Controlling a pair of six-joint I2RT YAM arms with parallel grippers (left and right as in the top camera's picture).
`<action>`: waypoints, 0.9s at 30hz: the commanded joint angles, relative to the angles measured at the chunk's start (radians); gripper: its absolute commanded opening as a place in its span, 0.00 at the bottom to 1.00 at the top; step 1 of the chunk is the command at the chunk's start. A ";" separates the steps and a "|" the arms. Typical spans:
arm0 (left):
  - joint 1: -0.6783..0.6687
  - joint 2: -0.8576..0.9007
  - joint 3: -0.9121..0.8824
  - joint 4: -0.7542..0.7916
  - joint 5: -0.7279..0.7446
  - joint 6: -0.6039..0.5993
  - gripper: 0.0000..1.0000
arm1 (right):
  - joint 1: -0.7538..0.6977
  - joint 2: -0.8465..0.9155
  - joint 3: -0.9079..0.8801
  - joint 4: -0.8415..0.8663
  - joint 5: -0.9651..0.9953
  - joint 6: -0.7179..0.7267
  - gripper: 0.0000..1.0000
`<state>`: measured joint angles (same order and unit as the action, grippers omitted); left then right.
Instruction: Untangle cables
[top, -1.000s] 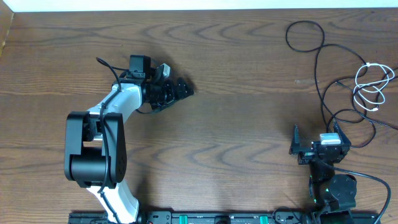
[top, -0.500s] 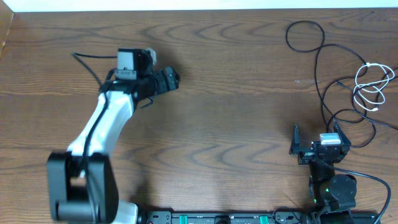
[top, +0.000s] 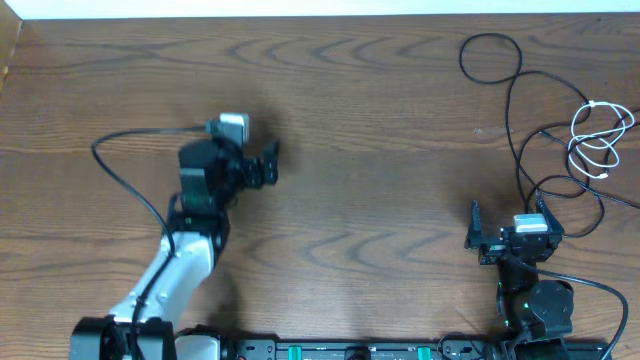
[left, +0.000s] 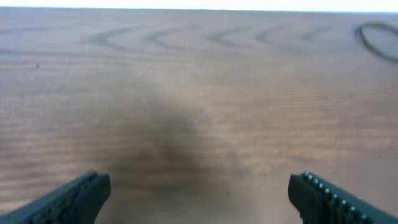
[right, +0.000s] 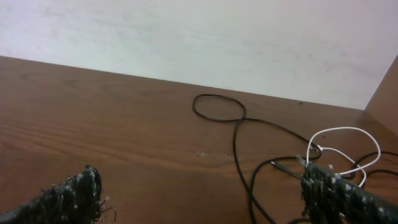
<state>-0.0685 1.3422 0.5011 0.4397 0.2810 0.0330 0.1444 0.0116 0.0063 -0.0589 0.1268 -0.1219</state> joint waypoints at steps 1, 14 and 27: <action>0.002 -0.044 -0.097 0.042 -0.014 0.108 0.97 | -0.003 -0.007 -0.001 -0.005 -0.002 -0.014 0.99; 0.002 -0.095 -0.281 0.041 -0.103 0.127 0.97 | -0.003 -0.007 -0.001 -0.005 -0.002 -0.014 0.99; 0.002 -0.162 -0.429 0.127 -0.103 0.069 0.97 | -0.003 -0.007 -0.001 -0.005 -0.002 -0.014 0.99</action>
<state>-0.0685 1.2057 0.0940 0.5587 0.1951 0.1303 0.1444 0.0116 0.0063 -0.0589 0.1268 -0.1219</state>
